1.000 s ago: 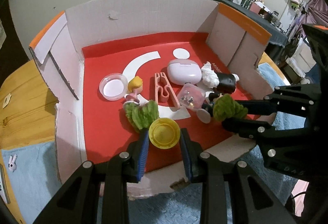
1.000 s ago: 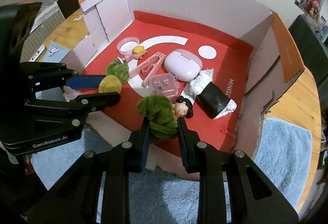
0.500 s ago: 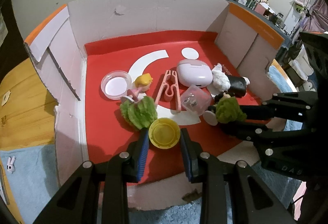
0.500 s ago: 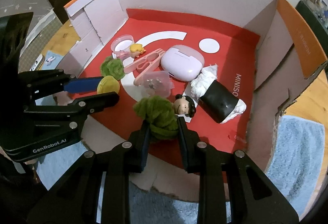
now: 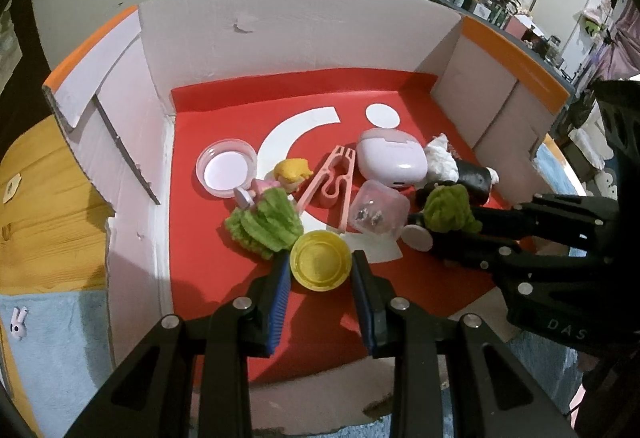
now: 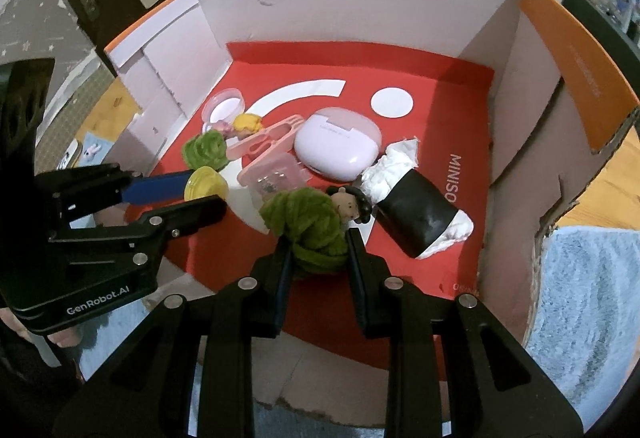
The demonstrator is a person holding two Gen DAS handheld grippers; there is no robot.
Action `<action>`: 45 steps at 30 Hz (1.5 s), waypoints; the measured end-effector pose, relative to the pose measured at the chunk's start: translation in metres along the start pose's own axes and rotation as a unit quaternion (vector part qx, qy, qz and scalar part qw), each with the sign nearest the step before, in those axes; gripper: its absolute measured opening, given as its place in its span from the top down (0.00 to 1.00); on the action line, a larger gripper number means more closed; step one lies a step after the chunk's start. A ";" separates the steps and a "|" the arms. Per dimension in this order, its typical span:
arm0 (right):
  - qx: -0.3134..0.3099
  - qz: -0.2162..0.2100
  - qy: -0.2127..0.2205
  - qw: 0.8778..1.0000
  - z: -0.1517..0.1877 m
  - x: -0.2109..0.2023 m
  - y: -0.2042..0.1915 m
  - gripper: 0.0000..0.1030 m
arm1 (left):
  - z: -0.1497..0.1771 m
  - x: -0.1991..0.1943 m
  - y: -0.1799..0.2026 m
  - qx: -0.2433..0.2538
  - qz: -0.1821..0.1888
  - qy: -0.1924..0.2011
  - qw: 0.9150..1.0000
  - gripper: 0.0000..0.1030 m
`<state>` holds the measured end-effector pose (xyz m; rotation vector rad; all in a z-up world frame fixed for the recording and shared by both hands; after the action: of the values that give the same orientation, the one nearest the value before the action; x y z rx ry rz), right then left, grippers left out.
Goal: Organize objects
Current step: 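Lower the cap and curly plush onto the red floor and open both grippers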
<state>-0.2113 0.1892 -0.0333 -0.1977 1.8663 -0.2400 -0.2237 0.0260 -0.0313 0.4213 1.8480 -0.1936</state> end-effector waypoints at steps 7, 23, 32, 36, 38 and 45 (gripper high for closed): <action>0.004 -0.006 0.007 1.000 -0.001 0.001 0.000 0.76 | -0.001 0.000 0.000 -0.003 -0.002 0.004 1.000 0.69; -0.001 -0.008 0.010 1.000 0.002 -0.001 -0.002 0.74 | 0.002 -0.001 -0.001 -0.007 -0.003 0.013 1.000 0.67; -0.011 -0.009 0.015 1.000 0.003 -0.002 -0.009 0.52 | 0.007 -0.008 -0.004 -0.012 -0.006 0.023 1.000 0.56; -0.010 -0.010 0.015 1.000 0.004 -0.002 -0.008 0.52 | 0.009 -0.009 -0.005 -0.013 -0.006 0.025 1.000 0.56; -0.011 -0.010 0.017 1.000 0.004 -0.004 -0.007 0.52 | 0.009 -0.009 -0.005 -0.013 -0.007 0.025 1.000 0.56; -0.013 -0.009 0.020 1.000 0.007 -0.008 -0.008 0.49 | 0.012 -0.015 -0.006 -0.010 -0.025 0.039 0.999 0.43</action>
<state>-0.2020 0.1826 -0.0261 -0.2287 1.9092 -0.2345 -0.2114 0.0139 -0.0210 0.3734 1.9369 -0.1953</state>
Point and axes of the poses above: each gripper's, at about its wrist camera, not at the fingertips, and x roughly the way its jaws point, y to its right, z to its underside, the point moved 4 cm from there along x, roughly the way its jaws point, and after that the axes turned 13 degrees about -y, right-handed, at the moved point
